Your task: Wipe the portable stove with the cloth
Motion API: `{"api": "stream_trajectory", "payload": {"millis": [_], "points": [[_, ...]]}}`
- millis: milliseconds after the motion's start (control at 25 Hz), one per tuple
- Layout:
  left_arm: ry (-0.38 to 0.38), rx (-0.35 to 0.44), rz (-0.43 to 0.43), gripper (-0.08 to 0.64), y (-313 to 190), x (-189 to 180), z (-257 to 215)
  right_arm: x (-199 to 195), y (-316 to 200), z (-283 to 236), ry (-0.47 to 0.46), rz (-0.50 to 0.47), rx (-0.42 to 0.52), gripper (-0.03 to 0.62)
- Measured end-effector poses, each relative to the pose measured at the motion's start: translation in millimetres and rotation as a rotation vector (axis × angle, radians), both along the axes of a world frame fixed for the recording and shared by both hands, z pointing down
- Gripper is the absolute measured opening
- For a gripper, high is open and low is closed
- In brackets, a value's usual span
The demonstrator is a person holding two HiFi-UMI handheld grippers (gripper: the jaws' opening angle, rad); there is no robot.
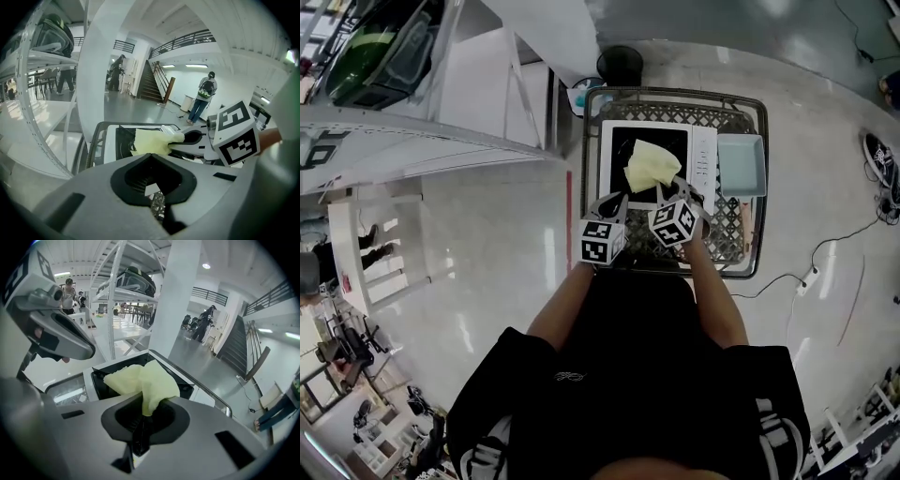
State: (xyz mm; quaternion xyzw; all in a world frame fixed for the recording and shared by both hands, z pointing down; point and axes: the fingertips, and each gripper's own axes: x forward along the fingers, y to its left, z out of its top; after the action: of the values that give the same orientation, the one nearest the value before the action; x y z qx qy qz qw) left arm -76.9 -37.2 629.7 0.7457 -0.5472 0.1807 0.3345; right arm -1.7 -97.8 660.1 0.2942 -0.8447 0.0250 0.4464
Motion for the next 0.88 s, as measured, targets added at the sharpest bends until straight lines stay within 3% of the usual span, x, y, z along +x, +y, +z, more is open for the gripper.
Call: {"api": "stream_trajectory", "payload": {"millis": [880], "points": [[0.002,-0.014,0.081,0.017,-20,61,6,79,-13,7,0.016,0.098,-0.012,0.025]]}}
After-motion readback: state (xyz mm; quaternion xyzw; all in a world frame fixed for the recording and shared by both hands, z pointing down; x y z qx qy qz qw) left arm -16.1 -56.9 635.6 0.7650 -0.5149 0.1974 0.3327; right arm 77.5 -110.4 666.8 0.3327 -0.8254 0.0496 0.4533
